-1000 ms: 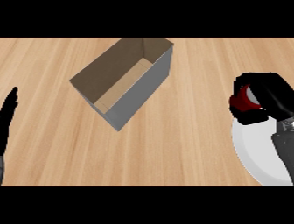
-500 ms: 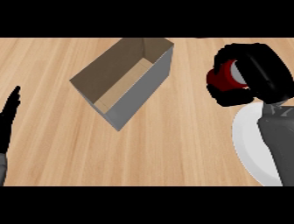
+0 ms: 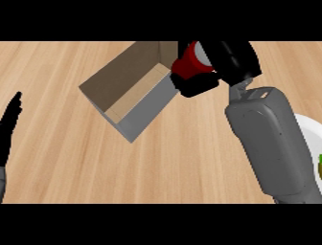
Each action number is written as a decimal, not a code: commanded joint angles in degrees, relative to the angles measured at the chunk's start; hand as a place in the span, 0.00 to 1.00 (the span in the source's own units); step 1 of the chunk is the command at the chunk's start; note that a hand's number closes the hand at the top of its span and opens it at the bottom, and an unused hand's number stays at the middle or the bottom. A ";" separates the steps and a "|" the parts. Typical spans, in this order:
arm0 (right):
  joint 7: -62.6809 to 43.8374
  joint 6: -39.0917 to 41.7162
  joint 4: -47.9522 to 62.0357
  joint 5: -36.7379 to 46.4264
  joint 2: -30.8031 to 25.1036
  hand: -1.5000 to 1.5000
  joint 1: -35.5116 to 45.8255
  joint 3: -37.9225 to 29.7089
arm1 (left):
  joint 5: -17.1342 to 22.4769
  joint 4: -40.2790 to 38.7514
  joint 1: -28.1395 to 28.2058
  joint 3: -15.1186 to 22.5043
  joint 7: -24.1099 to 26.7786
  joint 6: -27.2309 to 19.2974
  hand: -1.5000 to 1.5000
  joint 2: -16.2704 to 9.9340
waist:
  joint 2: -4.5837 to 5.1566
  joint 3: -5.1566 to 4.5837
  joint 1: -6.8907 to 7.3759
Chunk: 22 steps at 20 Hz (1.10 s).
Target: Pick the can from the plate and place it in the cardboard box
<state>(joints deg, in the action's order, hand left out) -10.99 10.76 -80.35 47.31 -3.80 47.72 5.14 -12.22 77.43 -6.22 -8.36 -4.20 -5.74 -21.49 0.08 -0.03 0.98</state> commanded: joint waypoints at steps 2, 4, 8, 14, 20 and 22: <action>-3.47 -4.65 13.14 -3.32 3.66 1.00 10.45 -1.64 | -0.74 -1.36 0.21 -0.71 2.40 -0.63 0.50 0.20 | 0.26 -0.01 0.57; -3.04 -7.63 19.30 -5.07 3.71 1.00 12.70 -2.97 | 0.01 0.96 -0.20 -0.08 -0.34 1.37 0.50 -0.15 | 0.30 0.01 0.89; -6.13 -11.90 29.66 -11.01 3.77 1.00 21.25 1.01 | -1.40 0.55 -2.93 0.90 -2.47 0.04 0.50 1.18 | 0.46 -0.01 1.69; 1.20 -19.66 46.65 -13.95 3.80 1.00 27.47 0.65 | -3.01 -1.17 -3.38 2.56 -0.31 -1.20 0.50 3.45 | 1.08 -0.05 2.84; -2.14 -28.18 56.45 -16.09 3.80 1.00 29.66 5.32 | -0.70 -0.48 -4.21 1.29 -0.32 2.86 0.50 0.87 | 1.46 -0.09 5.31; -0.98 -25.02 59.46 -18.94 3.80 0.00 30.22 1.91 | -1.19 0.79 -5.26 1.26 -1.41 1.57 0.50 1.37 | 1.64 -0.03 5.03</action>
<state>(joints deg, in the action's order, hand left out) -12.14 -13.41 -26.86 31.14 -0.01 76.34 8.58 -13.68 76.76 -10.43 -7.18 -4.21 -4.48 -20.22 1.41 -0.10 5.34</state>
